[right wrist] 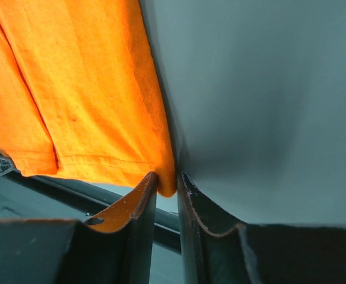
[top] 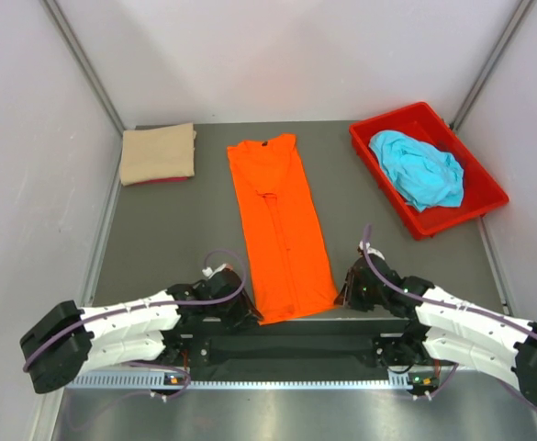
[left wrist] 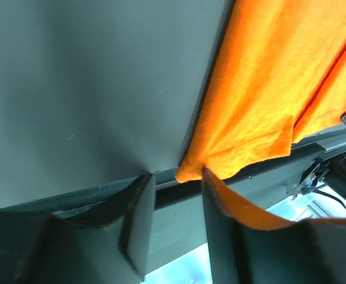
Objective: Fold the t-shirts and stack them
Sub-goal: Fold the tshirt
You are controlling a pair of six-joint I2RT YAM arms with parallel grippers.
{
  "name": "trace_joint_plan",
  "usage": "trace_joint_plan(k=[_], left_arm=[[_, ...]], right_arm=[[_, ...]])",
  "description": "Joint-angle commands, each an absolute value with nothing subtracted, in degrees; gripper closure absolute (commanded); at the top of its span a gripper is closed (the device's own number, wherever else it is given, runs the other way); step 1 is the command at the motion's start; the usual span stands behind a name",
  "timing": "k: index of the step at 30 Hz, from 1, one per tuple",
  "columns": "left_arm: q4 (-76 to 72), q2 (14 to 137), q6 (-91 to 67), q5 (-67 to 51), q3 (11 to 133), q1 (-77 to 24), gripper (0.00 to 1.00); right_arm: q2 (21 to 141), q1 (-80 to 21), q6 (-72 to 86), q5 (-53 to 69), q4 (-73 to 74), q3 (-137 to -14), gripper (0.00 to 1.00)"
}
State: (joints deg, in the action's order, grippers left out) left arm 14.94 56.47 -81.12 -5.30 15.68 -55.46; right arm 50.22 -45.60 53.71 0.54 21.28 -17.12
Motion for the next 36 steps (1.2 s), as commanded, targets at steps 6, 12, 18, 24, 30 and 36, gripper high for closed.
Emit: trace_joint_plan(k=[6,12,18,24,30,36], left_arm=[[9.7,57.7,-82.8,-4.7,15.1,-55.6,0.85],[25.2,55.9,-79.8,-2.4,22.5,-55.6,1.0],[36.6,55.3,-75.1,-0.4,28.8,-55.6,1.0],[34.7,54.1,-75.6,-2.9,25.7,-55.7,1.0],[35.9,50.6,-75.6,-2.1,23.9,-55.7,1.0],[26.3,55.5,-73.7,-6.5,24.5,-55.6,1.0]], right_arm=[[50.8,-46.2,53.7,2.2,21.4,-14.7,1.0],[47.8,-49.3,56.6,0.4,27.6,-18.5,1.0],[46.7,-55.7,63.3,-4.0,28.7,-19.5,1.0],[49.8,-66.3,72.1,-9.6,26.7,-20.9,1.0],[52.4,-69.6,73.8,-12.6,27.9,-22.8,1.0],[53.2,-69.3,69.8,-16.9,30.8,-27.7,1.0]])
